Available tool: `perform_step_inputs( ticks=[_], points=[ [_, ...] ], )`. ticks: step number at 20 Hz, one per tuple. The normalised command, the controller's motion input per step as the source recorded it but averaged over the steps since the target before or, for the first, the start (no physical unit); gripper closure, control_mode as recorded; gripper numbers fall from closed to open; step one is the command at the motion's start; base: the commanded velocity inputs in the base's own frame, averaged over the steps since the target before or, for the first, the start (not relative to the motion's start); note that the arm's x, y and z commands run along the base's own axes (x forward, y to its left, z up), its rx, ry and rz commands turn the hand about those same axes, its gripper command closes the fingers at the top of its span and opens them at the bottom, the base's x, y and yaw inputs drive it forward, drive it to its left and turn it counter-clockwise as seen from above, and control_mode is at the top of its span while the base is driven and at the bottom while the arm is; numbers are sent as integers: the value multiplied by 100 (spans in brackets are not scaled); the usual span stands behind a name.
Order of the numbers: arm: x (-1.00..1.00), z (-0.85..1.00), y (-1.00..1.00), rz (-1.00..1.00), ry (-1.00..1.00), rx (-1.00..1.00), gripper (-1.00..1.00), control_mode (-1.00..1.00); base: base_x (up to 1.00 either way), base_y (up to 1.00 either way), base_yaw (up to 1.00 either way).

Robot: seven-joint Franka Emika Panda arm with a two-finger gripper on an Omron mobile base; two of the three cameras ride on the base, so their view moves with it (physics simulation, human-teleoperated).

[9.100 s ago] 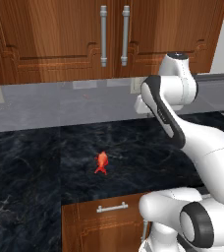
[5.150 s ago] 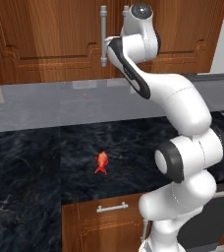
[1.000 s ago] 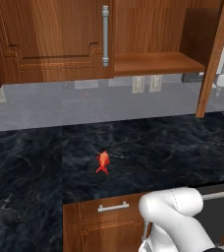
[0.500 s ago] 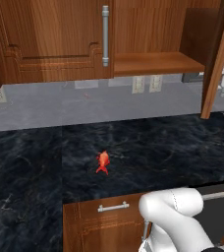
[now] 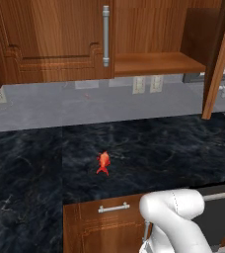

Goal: Retrieve the tupperware from the cabinet, then place the raw meat into the tupperware to avoid contamination.

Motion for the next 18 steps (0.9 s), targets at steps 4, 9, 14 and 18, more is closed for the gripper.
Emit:
perform_step_inputs(
  ticks=[4,9,14,18],
  points=[
    [-53,2,50,-6,7,-17,-100,-100,0,0,0],
    [-43,0,54,-5,17,-26,-100,-100,0,0,0],
    [-17,0,68,-2,26,-34,-100,-100,0,0,0],
    [0,0,72,0,31,-43,-100,-100,0,0,0]
  ],
)
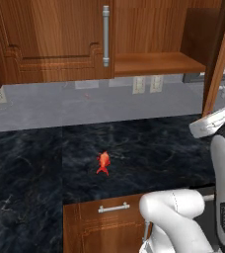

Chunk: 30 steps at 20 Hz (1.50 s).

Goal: Retrieve the tupperware from the cabinet, then place the raw meat into the tupperware to avoid contamination.

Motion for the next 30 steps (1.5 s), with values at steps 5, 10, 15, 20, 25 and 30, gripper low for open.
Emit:
perform_step_inputs(
  ticks=[5,10,15,20,25,30],
  points=[
    [21,-2,46,0,27,-50,-100,-100,0,0,0],
    [56,-9,25,0,10,-50,-100,-100,0,0,0],
    [79,-8,-9,-1,14,-47,-100,-100,0,0,0],
    [77,-8,-30,-6,20,-36,-100,-100,0,0,0],
    [66,-12,-49,-9,23,-8,-100,-100,0,0,0],
    [30,15,-47,-22,32,-13,-100,-100,0,0,0]
  ],
)
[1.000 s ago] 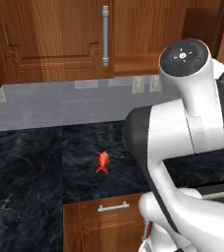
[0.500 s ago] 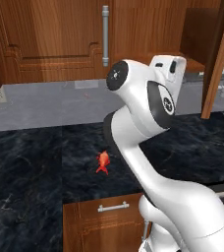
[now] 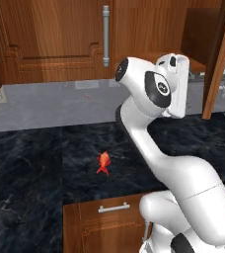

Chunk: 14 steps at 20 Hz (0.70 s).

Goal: Retrieve the tupperware from the cabinet, then place the raw meat into the tupperware to avoid contamination.

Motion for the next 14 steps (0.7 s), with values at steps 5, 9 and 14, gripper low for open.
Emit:
perform_step_inputs(
  ticks=[5,9,14],
  points=[
    [5,22,-45,-30,8,-11,-100,-100,0,0,0],
    [-1,22,-47,-26,-3,-12,-100,-100,0,0,0],
    [-26,14,-72,-9,-19,-4,-100,-100,0,0,0]
  ],
)
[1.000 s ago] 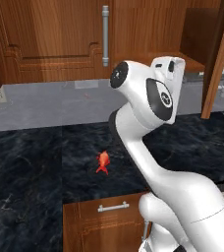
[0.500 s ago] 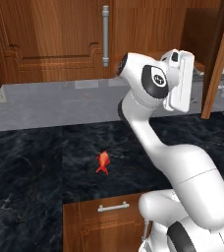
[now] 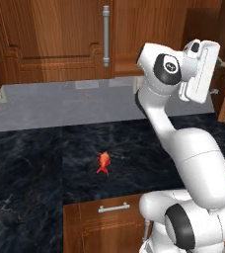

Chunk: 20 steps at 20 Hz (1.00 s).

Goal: Retrieve the tupperware from the cabinet, then place the raw meat into the tupperware to avoid contamination.

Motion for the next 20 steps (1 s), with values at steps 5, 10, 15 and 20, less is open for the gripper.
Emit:
perform_step_inputs(
  ticks=[5,10,15,20],
  points=[
    [-36,16,-84,0,-24,1,-100,-100,0,0,0],
    [-28,1,-84,0,-19,3,-100,-100,0,0,0],
    [-2,0,-14,0,-6,0,-100,-100,0,0,0],
    [3,0,5,0,0,0,-100,-100,0,0,0]
  ],
)
